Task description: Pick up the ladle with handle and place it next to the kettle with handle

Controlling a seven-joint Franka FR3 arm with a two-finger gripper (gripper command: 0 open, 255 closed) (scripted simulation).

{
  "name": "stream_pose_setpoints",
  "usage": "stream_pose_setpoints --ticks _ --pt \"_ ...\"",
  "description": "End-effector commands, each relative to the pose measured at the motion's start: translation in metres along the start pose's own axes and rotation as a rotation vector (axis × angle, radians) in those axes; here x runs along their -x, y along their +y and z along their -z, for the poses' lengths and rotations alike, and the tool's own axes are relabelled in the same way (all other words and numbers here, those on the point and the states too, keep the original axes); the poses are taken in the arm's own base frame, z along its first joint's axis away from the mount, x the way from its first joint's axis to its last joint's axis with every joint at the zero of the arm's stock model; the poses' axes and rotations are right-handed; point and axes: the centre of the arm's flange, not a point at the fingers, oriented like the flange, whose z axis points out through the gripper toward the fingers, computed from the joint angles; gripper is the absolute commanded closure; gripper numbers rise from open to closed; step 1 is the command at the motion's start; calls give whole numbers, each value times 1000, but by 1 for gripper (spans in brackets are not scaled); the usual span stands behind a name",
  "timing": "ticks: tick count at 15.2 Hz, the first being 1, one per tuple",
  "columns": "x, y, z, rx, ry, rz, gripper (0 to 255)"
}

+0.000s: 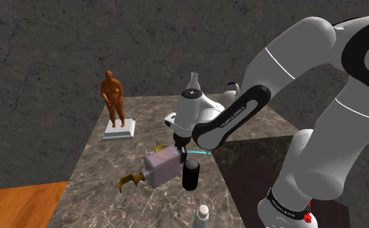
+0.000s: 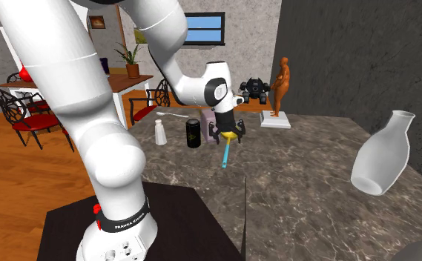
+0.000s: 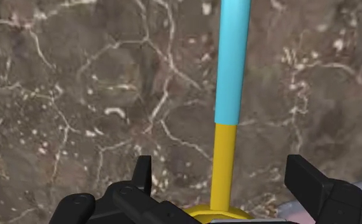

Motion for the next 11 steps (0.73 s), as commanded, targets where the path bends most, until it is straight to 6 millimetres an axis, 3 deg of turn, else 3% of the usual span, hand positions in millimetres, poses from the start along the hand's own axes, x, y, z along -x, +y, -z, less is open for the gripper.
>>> stream_pose_setpoints --ticks 1,6,7,11 --pt "0 0 -2 0 0 0 0" --pt "0 0 -2 0 0 0 0" --pt "0 0 -2 0 0 0 255" --pt "0 1 -2 0 0 0 255"
